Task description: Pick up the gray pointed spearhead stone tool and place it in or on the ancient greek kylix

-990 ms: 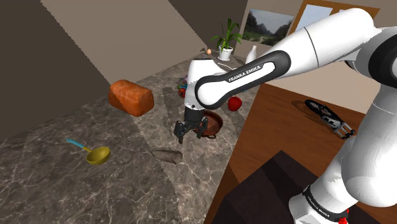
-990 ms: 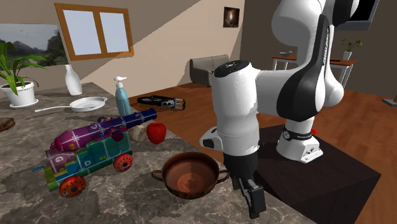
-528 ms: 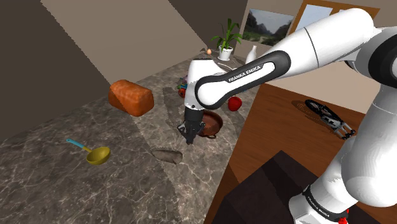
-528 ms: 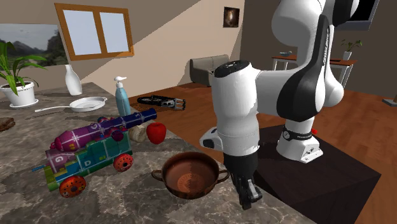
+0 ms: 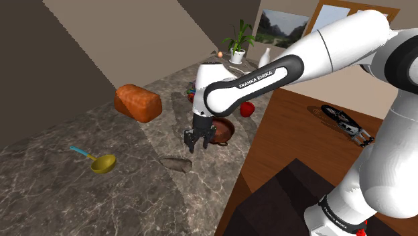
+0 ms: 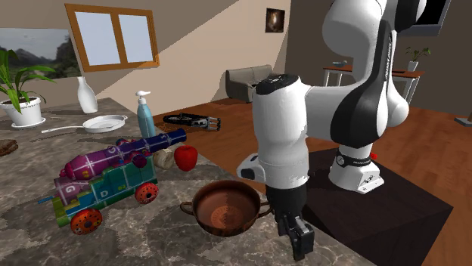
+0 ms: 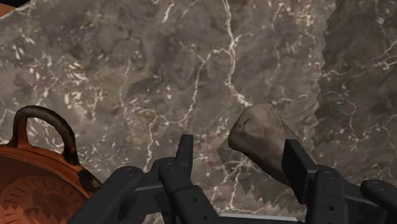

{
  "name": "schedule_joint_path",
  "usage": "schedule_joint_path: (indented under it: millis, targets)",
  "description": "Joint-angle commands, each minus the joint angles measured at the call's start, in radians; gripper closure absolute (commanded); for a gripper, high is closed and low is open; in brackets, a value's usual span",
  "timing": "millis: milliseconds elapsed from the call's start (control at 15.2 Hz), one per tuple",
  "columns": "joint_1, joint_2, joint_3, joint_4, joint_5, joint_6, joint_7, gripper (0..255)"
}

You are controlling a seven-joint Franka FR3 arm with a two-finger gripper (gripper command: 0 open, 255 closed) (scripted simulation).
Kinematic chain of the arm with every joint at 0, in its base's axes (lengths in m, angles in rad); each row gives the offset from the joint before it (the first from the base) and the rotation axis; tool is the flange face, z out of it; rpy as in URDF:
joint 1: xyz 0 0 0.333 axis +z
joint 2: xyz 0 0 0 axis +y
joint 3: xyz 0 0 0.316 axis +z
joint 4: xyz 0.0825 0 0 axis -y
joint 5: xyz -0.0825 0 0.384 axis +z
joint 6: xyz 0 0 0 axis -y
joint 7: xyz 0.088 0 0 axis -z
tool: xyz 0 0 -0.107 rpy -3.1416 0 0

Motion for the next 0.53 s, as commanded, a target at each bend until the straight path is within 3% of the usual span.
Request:
schedule_joint_path:
  millis: [0,462]
  targets:
    - [0.014,0.046,0.007,0.024,-0.062,0.047,-0.078,0]
    - [0.099,0.243,0.021,0.126,-0.360,0.270,-0.385,0]
